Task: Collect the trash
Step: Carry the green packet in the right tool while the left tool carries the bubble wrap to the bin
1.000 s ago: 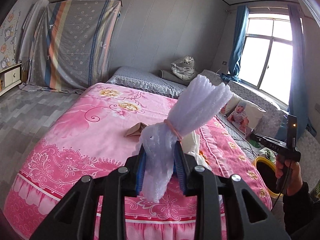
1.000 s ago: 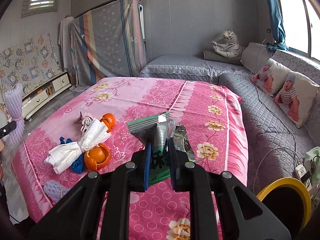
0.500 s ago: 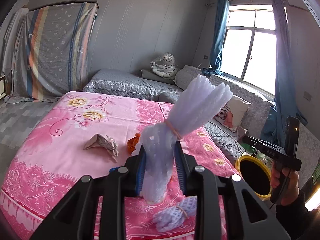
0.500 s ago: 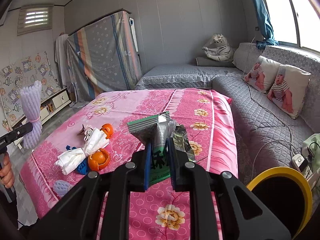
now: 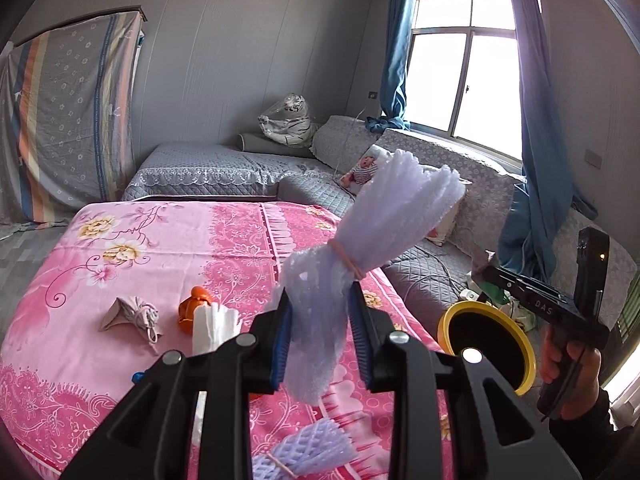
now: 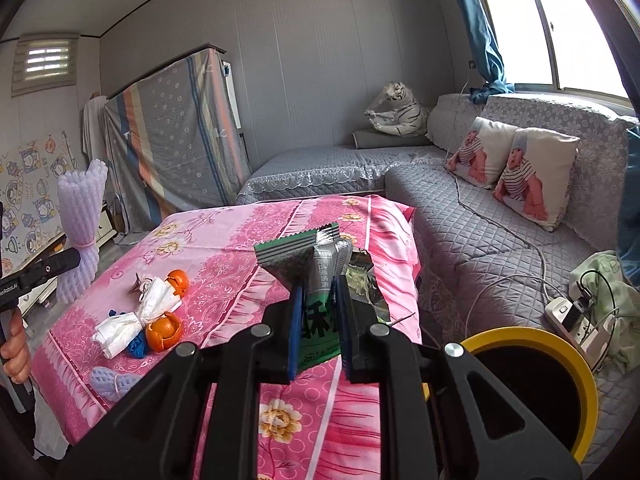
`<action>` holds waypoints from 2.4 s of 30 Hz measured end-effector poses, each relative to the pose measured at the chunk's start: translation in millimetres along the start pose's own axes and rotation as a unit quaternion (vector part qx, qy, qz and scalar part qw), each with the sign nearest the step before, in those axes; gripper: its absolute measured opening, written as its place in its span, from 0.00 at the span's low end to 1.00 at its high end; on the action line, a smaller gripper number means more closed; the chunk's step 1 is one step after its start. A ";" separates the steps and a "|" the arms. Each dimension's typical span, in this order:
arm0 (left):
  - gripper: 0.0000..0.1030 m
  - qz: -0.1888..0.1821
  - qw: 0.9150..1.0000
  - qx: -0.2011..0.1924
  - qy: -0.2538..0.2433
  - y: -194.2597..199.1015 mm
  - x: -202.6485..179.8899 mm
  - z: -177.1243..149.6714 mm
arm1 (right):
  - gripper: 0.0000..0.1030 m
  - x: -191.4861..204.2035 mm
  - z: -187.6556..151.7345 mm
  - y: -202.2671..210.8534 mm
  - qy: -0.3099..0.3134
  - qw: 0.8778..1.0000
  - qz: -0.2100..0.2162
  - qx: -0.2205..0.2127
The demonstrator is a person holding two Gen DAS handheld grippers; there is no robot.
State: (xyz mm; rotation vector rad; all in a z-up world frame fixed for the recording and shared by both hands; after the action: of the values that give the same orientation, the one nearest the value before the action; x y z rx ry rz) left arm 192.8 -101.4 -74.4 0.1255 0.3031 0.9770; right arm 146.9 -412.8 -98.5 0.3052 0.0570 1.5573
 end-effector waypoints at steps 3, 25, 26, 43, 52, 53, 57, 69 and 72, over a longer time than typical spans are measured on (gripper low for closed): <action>0.25 -0.016 1.000 0.005 -0.007 -10.1 -15.1 1.8 | 0.14 -11.6 -0.3 5.4 -0.008 1.000 -0.011 -0.003; 0.25 -0.117 0.991 0.045 -0.042 -94.2 -140.6 -11.9 | 0.14 -109.8 -7.4 44.3 -0.067 0.989 -0.129 -0.029; 0.25 -0.121 0.990 0.048 -0.044 -98.0 -146.0 -13.8 | 0.14 -113.8 -9.3 45.1 -0.071 0.988 -0.133 -0.028; 0.25 -0.164 0.982 0.072 -0.064 -148.3 -218.0 -36.2 | 0.14 -177.6 -38.4 64.7 -0.118 0.970 -0.211 -0.017; 0.25 -0.179 0.977 0.102 -0.056 -170.5 -245.5 -59.4 | 0.14 -197.1 -56.6 68.5 -0.134 0.964 -0.228 -0.003; 0.25 -0.180 0.976 0.109 -0.053 -174.6 -246.4 -63.7 | 0.14 -199.7 -59.8 68.0 -0.138 0.964 -0.229 0.000; 0.25 -0.185 0.972 0.133 -0.058 -187.3 -255.0 -80.8 | 0.14 -207.6 -71.8 66.4 -0.153 0.960 -0.233 0.014; 0.26 -0.195 0.961 0.181 -0.070 -215.5 -270.7 -113.6 | 0.15 -224.1 -95.6 58.4 -0.185 0.953 -0.237 0.044; 0.26 -0.200 0.959 0.194 -0.060 -219.4 -271.0 -118.3 | 0.16 -228.4 -98.7 56.8 -0.189 0.951 -0.240 0.048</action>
State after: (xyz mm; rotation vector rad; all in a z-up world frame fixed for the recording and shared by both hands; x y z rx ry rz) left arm 189.6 -452.1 -186.4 0.4619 0.3878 0.4967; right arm 64.4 -623.8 -215.9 0.6153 -0.0887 0.9947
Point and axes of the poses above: each gripper's, at about its wrist camera, not at the fingertips, and y roughly against the way its jaws point, x to its left, z to its top, the point moved 5 cm from there along -y, roughly the way its jaws point, and after that the axes turned 12 degrees about -x, right-handed, at the moved point
